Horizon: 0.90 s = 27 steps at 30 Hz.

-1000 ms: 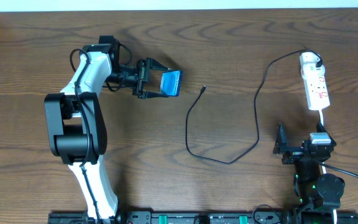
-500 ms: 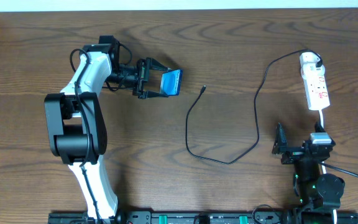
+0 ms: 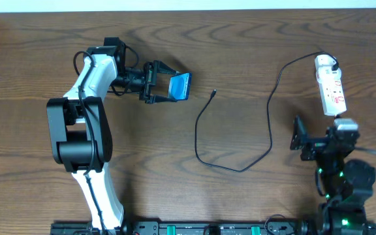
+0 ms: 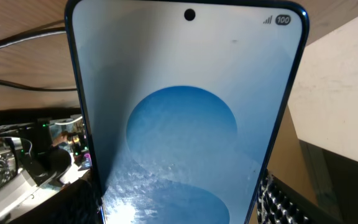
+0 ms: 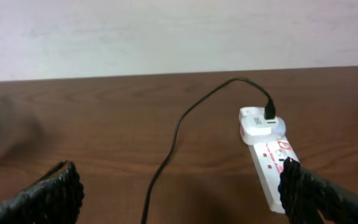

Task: Plug charger to phone and switch on socket
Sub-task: 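Move the right gripper up and left toward the held phone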

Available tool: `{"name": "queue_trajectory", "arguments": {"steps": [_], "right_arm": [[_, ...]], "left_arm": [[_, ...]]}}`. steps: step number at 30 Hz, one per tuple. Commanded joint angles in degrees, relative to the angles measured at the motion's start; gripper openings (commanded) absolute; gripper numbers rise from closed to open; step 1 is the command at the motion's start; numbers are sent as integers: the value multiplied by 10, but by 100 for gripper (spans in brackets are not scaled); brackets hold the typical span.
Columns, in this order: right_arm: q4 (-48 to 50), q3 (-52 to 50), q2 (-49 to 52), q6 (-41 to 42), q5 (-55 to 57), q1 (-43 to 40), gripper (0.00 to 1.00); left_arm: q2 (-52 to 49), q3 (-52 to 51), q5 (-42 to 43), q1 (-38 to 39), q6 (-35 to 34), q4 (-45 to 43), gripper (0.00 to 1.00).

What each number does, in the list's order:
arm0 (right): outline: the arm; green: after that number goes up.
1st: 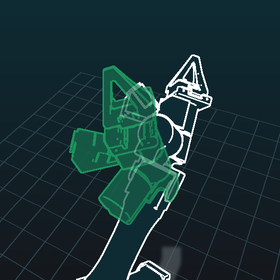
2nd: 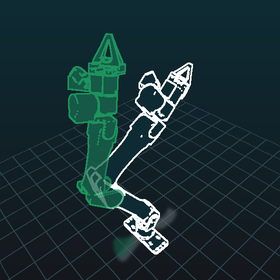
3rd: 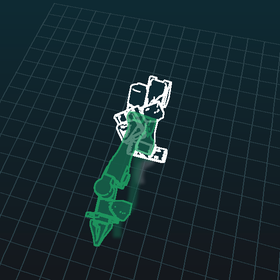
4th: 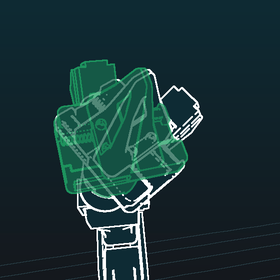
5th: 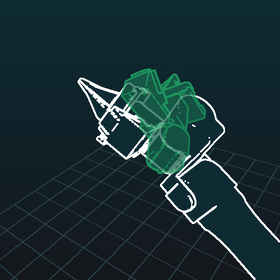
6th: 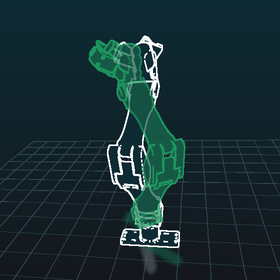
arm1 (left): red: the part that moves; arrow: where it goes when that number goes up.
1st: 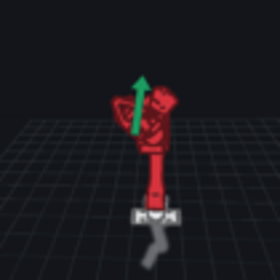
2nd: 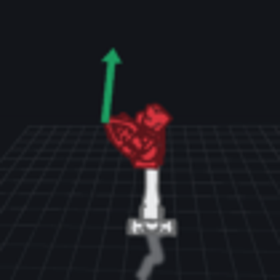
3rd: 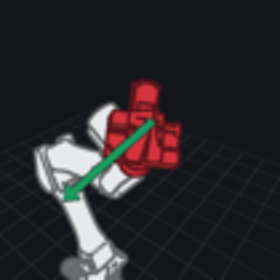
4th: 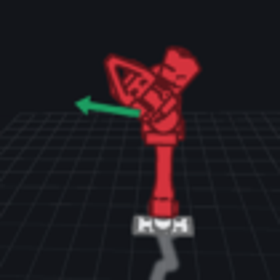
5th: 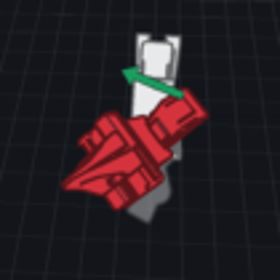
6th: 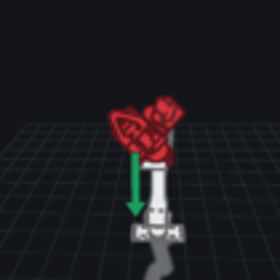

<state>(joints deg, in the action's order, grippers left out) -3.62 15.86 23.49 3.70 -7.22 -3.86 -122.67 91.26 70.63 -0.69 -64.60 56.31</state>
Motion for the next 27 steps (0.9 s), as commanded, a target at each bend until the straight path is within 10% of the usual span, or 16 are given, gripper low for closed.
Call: {"name": "queue_trajectory", "arguments": {"steps": [1, 27], "right_arm": [[0, 74, 91, 5, -29, -17, 99], [-435, 726, 602, -79, -255, -50, 99]], "left_arm": [[26, 18, 29, -2, -7, 2, 57], [26, 18, 10, -2, -38, 2, 57]]}}
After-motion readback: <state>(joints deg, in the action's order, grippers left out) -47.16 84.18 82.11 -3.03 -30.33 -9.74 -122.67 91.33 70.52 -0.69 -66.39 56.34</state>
